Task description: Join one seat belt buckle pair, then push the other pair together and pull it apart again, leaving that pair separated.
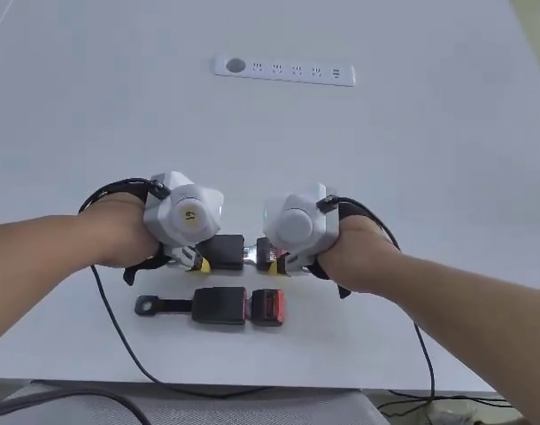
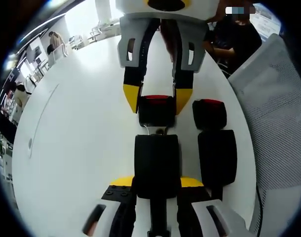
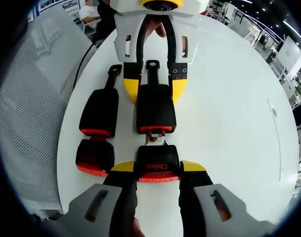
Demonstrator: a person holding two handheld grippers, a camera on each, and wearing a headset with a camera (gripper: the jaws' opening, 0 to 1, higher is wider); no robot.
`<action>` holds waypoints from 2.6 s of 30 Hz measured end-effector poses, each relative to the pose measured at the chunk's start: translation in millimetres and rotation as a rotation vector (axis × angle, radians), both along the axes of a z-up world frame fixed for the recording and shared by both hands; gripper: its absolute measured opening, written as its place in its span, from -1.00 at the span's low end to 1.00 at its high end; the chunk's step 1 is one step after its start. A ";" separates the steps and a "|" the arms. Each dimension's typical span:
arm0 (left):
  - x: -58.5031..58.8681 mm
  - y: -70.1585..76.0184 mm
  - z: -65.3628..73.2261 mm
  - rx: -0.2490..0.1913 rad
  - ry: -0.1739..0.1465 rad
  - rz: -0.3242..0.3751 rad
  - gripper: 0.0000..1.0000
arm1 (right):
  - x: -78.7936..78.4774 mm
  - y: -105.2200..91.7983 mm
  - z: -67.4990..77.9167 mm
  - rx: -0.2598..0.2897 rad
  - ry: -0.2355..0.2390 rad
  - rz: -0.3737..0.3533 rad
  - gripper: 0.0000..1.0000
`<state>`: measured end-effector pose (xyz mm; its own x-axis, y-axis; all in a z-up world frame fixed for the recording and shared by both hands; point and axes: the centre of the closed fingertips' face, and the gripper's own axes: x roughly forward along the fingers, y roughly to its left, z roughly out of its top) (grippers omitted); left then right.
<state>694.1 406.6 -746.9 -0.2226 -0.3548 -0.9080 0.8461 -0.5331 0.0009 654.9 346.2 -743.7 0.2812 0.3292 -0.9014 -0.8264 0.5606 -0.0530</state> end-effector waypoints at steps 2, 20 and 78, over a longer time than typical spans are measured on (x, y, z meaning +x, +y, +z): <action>-1.2 0.0 0.2 0.002 -0.005 -0.011 -0.38 | 1.0 5.4 -0.1 0.001 -0.004 0.007 -0.40; -2.0 -0.5 1.1 0.007 -0.002 -0.004 -0.37 | 3.7 7.4 -0.2 -0.010 0.004 0.010 -0.40; -7.4 0.6 7.3 0.014 0.000 0.024 -0.36 | -65.8 -94.5 -4.6 -0.061 0.058 -0.044 -0.34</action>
<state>686.7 407.2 -739.5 -0.2142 -0.3475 -0.9129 0.8588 -0.5123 -0.0065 589.0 251.8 -748.3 0.2412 0.2613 -0.9346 -0.8035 0.5938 -0.0414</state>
